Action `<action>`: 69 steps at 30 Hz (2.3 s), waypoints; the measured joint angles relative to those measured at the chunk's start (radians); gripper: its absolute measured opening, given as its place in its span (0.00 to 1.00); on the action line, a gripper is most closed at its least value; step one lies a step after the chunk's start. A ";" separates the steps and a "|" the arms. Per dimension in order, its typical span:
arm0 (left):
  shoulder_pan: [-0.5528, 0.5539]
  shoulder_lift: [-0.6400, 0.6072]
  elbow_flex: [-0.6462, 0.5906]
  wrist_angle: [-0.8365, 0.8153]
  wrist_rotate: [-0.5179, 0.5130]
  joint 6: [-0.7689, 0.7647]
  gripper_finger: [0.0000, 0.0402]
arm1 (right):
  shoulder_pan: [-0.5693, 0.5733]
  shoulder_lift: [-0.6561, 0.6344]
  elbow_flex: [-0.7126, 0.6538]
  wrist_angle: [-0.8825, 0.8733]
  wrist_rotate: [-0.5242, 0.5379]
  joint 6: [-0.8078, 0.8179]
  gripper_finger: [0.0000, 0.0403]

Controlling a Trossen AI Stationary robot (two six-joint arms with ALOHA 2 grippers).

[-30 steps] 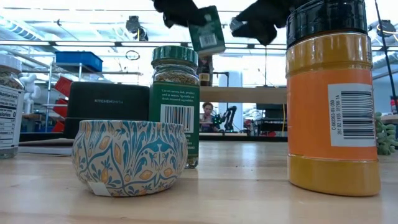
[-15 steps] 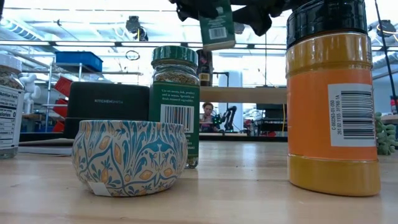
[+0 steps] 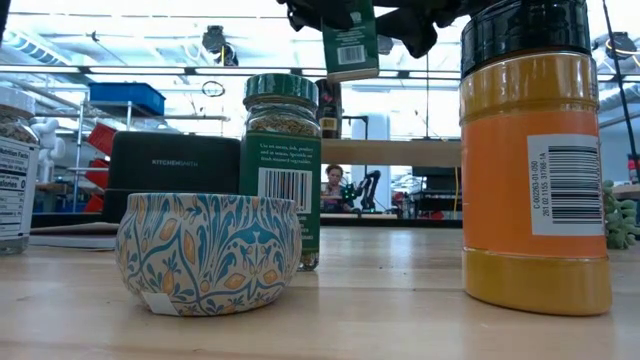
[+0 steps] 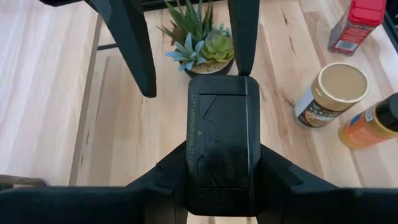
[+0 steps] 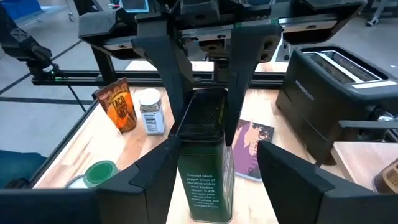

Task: Shelf spices
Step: Put the black seasoning can on the shelf

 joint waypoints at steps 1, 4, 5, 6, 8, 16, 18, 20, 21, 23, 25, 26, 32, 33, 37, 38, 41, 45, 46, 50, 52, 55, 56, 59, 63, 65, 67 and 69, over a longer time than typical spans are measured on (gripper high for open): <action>0.000 0.000 0.000 -0.003 -0.001 -0.001 0.31 | 0.004 0.000 0.000 -0.001 0.003 -0.004 0.52; -0.002 0.000 0.003 0.009 -0.013 -0.008 0.31 | 0.017 0.003 0.000 -0.004 -0.002 -0.021 0.52; -0.004 0.000 0.003 0.009 -0.012 -0.009 0.31 | 0.019 0.003 0.000 -0.004 -0.001 -0.025 0.52; -0.005 0.000 0.003 0.012 -0.015 -0.009 0.31 | 0.022 0.005 0.000 -0.003 -0.005 -0.029 0.52; -0.006 0.000 0.003 0.025 -0.015 -0.009 0.31 | 0.030 0.008 0.000 -0.003 -0.005 -0.037 0.52; -0.006 0.000 0.003 0.066 -0.008 -0.010 0.31 | 0.046 0.026 0.000 0.015 0.074 -0.046 0.57; -0.008 0.000 0.003 0.065 -0.005 -0.010 0.31 | 0.046 0.026 -0.001 0.045 0.081 -0.051 0.56; -0.012 0.000 0.003 0.060 -0.003 -0.012 0.31 | 0.046 0.026 0.000 0.077 0.080 -0.061 0.54; -0.013 0.000 0.003 0.057 -0.003 -0.014 0.31 | 0.046 0.026 0.000 0.085 0.079 -0.066 0.52; -0.015 0.000 0.003 0.048 -0.002 -0.014 0.31 | 0.046 0.027 -0.001 0.098 0.079 -0.074 0.50; -0.016 0.000 0.002 0.047 -0.003 -0.014 0.31 | 0.046 0.030 -0.001 0.100 0.078 -0.076 0.47; -0.017 0.000 0.002 0.046 -0.003 -0.014 0.31 | 0.046 0.033 -0.001 0.101 0.077 -0.075 0.46; -0.018 0.000 0.001 0.044 -0.003 -0.009 0.31 | 0.046 0.040 -0.001 0.094 0.074 -0.062 0.44; -0.018 0.000 0.001 0.044 -0.003 -0.009 0.31 | 0.046 0.042 -0.001 0.094 0.074 -0.058 0.44; -0.018 0.000 0.001 0.042 -0.003 -0.010 0.31 | 0.046 0.056 0.000 0.098 0.076 -0.054 0.43; -0.018 0.000 0.001 0.040 -0.003 -0.010 0.31 | 0.046 0.060 -0.001 0.102 0.078 -0.054 0.43; -0.018 0.000 0.000 0.035 -0.003 -0.011 0.31 | 0.046 0.069 -0.001 0.114 0.079 -0.054 0.39; -0.018 0.000 0.000 0.033 -0.005 -0.018 0.31 | 0.046 0.070 -0.001 0.119 0.085 -0.069 0.32; -0.018 0.000 0.000 0.033 -0.007 -0.020 0.31 | 0.046 0.070 -0.001 0.119 0.089 -0.072 0.31; -0.018 0.000 0.000 0.032 -0.010 -0.019 0.31 | 0.046 0.069 -0.001 0.120 0.102 -0.080 0.28; -0.020 0.000 0.000 0.032 -0.010 -0.018 0.31 | 0.046 0.068 -0.001 0.121 0.103 -0.084 0.28; -0.022 0.000 0.000 0.032 -0.008 -0.009 0.36 | 0.046 0.064 -0.001 0.122 0.102 -0.095 0.28; -0.023 0.000 0.000 0.028 -0.003 -0.004 0.39 | 0.046 0.063 -0.001 0.121 0.099 -0.099 0.28; -0.025 0.000 0.001 0.023 0.002 -0.001 0.45 | 0.046 0.062 -0.001 0.121 0.099 -0.114 0.28; -0.025 -0.005 0.002 0.028 0.001 -0.001 0.47 | 0.042 0.053 -0.001 0.121 0.100 -0.124 0.28; -0.026 -0.010 0.002 0.030 0.001 -0.001 0.47 | 0.038 0.042 -0.001 0.117 0.098 -0.124 0.28; -0.026 -0.012 0.002 0.032 0.000 -0.001 0.47 | 0.037 0.029 -0.001 0.113 0.101 -0.124 0.28; -0.026 -0.020 0.002 0.028 -0.001 0.002 0.47 | 0.037 0.017 -0.001 0.111 0.102 -0.124 0.28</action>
